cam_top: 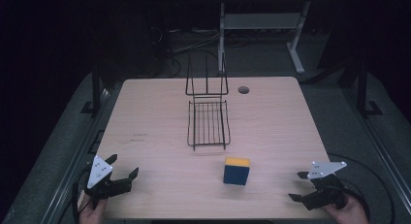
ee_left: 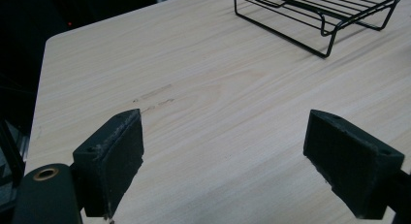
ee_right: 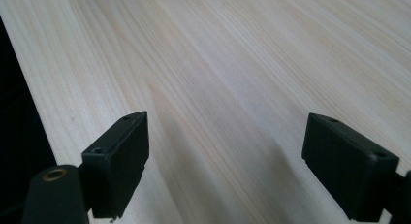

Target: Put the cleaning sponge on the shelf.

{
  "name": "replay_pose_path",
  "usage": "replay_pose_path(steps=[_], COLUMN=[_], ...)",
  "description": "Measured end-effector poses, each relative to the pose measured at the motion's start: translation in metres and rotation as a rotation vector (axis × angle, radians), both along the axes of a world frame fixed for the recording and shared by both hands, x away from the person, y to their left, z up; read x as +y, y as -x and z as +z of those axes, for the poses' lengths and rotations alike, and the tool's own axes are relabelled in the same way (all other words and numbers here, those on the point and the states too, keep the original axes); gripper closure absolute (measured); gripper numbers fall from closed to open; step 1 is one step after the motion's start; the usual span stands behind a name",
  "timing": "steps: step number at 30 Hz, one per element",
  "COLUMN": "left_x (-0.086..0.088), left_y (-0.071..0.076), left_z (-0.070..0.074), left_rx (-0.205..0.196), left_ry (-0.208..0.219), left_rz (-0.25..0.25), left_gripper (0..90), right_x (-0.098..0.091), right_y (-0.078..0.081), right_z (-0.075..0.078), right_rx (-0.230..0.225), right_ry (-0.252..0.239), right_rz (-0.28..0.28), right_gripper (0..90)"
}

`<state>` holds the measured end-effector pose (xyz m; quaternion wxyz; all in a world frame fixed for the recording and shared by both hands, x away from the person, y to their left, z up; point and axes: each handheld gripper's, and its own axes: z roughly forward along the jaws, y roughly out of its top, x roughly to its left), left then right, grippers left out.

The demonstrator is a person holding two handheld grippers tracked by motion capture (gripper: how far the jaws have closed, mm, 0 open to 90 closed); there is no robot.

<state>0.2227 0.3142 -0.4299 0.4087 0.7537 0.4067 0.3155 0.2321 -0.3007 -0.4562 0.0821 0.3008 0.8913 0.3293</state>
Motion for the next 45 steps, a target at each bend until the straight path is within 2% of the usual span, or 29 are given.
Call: replay_pose_path(steps=[8,15,24,29,37,45], left_x=[0.001,-0.001,0.003,0.002,0.000,0.002], left_y=[-0.001,-0.002,-0.001,-0.001,-0.002,-0.002], left_z=[0.000,0.000,0.001,0.001,0.000,0.000], left_rx=[-0.001,0.001,-0.002,-0.001,-0.001,0.000], left_ry=[0.001,0.001,0.008,0.005,0.005,0.007], left_rz=[0.009,0.000,0.008,0.006,0.002,0.005], left_gripper=[13.9,13.9,13.9,13.9,13.9,13.9], right_x=[0.003,0.010,0.033,0.042,0.054,0.073], right_y=[0.000,0.002,-0.006,-0.012,-0.016,-0.024], right_z=[0.000,0.005,0.012,0.012,0.016,0.015], right_rx=[0.003,-0.004,0.000,0.016,0.014,0.023], right_ry=[-0.001,-0.026,-0.012,-0.006,-0.010,0.017], right_rz=[0.011,0.031,0.097,0.113,0.152,0.193], right_gripper=[16.9,16.9,16.9,16.9,16.9,16.9])
